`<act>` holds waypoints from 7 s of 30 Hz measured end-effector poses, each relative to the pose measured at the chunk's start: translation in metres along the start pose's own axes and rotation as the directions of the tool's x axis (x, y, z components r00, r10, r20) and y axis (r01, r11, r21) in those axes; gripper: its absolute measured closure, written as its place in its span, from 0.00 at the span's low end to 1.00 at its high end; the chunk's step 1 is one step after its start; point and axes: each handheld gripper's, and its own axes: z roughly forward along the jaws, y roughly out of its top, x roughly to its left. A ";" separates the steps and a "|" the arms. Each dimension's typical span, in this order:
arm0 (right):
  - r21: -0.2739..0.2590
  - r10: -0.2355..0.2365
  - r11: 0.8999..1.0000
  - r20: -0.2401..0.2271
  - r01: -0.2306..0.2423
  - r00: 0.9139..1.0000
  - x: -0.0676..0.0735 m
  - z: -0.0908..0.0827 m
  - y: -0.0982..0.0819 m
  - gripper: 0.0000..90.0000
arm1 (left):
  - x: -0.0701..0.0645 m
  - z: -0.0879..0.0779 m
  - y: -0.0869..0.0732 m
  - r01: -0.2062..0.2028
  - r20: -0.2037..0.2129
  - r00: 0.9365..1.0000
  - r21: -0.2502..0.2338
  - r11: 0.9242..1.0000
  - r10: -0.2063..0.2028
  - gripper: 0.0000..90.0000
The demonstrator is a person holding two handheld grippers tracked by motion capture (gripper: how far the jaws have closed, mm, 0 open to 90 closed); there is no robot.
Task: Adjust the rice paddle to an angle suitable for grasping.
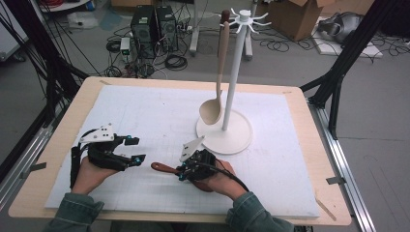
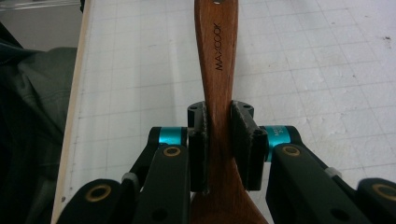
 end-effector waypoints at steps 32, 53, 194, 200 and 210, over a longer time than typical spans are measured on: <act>-0.067 -0.005 0.998 -0.003 0.004 1.000 0.003 -0.015 -0.006 0.86 | -0.019 0.032 -0.003 -0.097 0.201 0.976 0.083 0.992 0.079 0.42; -0.089 -0.033 0.996 -0.024 0.031 0.999 0.007 -0.019 -0.009 0.86 | -0.029 0.052 0.006 -0.177 0.309 0.942 0.134 0.975 0.129 0.68; -0.373 0.119 0.920 -0.022 -0.118 0.993 -0.002 -0.060 -0.013 0.86 | -0.026 0.020 0.048 -0.103 0.232 0.968 0.022 0.994 0.095 0.55; -0.395 0.143 0.908 -0.018 -0.138 0.990 -0.005 -0.066 -0.017 0.86 | -0.023 0.016 0.041 -0.084 0.197 0.977 0.018 0.996 0.079 0.50; -0.432 0.178 0.887 -0.011 -0.165 0.984 -0.013 -0.082 -0.024 0.86 | -0.015 0.005 0.030 -0.053 0.129 0.990 -0.011 0.999 0.054 0.40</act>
